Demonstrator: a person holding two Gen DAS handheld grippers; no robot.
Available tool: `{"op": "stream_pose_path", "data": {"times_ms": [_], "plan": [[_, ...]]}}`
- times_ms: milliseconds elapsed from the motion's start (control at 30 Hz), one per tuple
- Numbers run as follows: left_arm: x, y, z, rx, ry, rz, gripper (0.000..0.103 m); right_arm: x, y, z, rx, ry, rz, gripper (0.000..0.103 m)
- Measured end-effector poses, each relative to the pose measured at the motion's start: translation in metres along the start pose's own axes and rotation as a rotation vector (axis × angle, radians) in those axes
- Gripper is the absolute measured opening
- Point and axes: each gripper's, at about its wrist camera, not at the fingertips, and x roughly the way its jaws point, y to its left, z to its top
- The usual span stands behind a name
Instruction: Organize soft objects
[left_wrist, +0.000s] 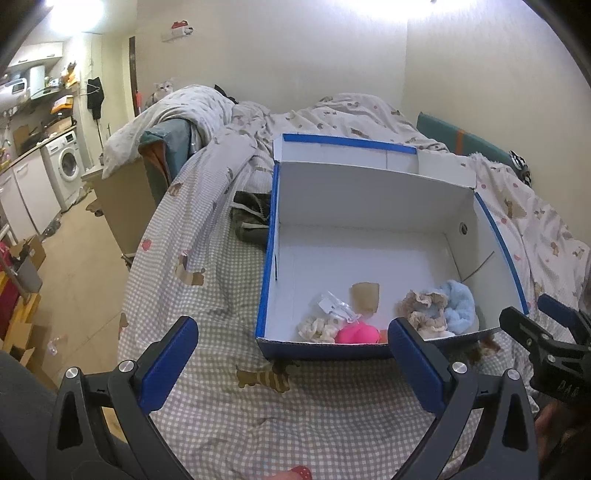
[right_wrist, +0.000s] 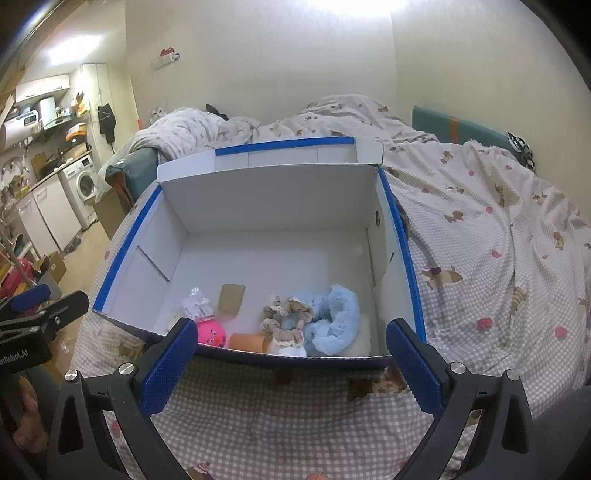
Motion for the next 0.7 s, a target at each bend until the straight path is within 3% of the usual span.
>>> {"op": "stream_pose_path", "data": {"times_ms": [700], "plan": [[0.0023,-0.0042,-0.0017,0.002,0.015,-0.007,0.102,0.0008,-0.0039,0.0019,0.001,-0.003,-0.009,0.103]]}}
